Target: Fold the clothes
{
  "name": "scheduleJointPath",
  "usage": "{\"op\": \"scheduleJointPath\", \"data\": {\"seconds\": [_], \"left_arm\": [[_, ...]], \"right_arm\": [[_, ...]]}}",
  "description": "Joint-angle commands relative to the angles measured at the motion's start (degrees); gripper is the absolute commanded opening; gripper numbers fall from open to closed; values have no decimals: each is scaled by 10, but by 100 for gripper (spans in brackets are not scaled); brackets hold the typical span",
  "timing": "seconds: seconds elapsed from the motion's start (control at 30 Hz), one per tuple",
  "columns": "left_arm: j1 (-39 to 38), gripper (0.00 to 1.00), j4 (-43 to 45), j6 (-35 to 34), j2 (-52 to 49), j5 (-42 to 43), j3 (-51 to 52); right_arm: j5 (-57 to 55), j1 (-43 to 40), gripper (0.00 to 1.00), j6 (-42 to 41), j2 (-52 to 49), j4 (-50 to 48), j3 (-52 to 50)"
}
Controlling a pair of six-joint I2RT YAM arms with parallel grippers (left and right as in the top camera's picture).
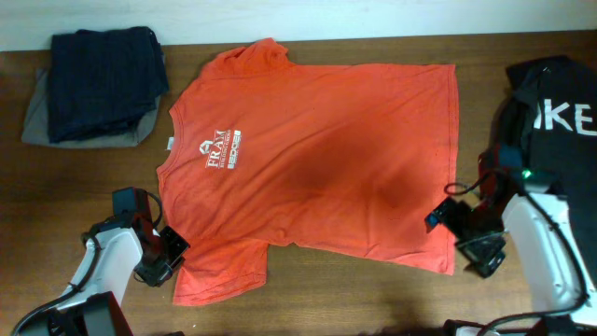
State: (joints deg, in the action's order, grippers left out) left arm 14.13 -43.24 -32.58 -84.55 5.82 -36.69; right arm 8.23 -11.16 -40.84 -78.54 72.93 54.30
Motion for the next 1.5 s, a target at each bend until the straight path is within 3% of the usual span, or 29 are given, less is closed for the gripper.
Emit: {"op": "scheduleJointPath", "data": {"seconds": [0.0, 0.27, 0.77, 1.0, 1.2, 1.33, 1.47], "left_arm": [[-1, 1, 25, 9, -42, -3, 40], [-1, 1, 26, 9, -42, -5, 40], [-1, 1, 25, 9, -42, -5, 40], [-1, 1, 26, 9, -42, -5, 40], [-1, 1, 25, 9, -42, -5, 40], [-1, 1, 10, 9, -41, -4, 25], [-1, 1, -37, 10, -33, -4, -8]], "right_arm": [[21, 3, 97, -111, 12, -25, -57], [15, 2, 95, -164, 12, -165, -155], [39, 2, 75, -185, 12, -307, -251], [36, 2, 47, -186, 12, -315, -260], [36, 2, 30, -186, 12, -300, -260], [36, 2, 4, -186, 12, -299, -260], [36, 2, 4, -186, 12, -296, -259]]}}
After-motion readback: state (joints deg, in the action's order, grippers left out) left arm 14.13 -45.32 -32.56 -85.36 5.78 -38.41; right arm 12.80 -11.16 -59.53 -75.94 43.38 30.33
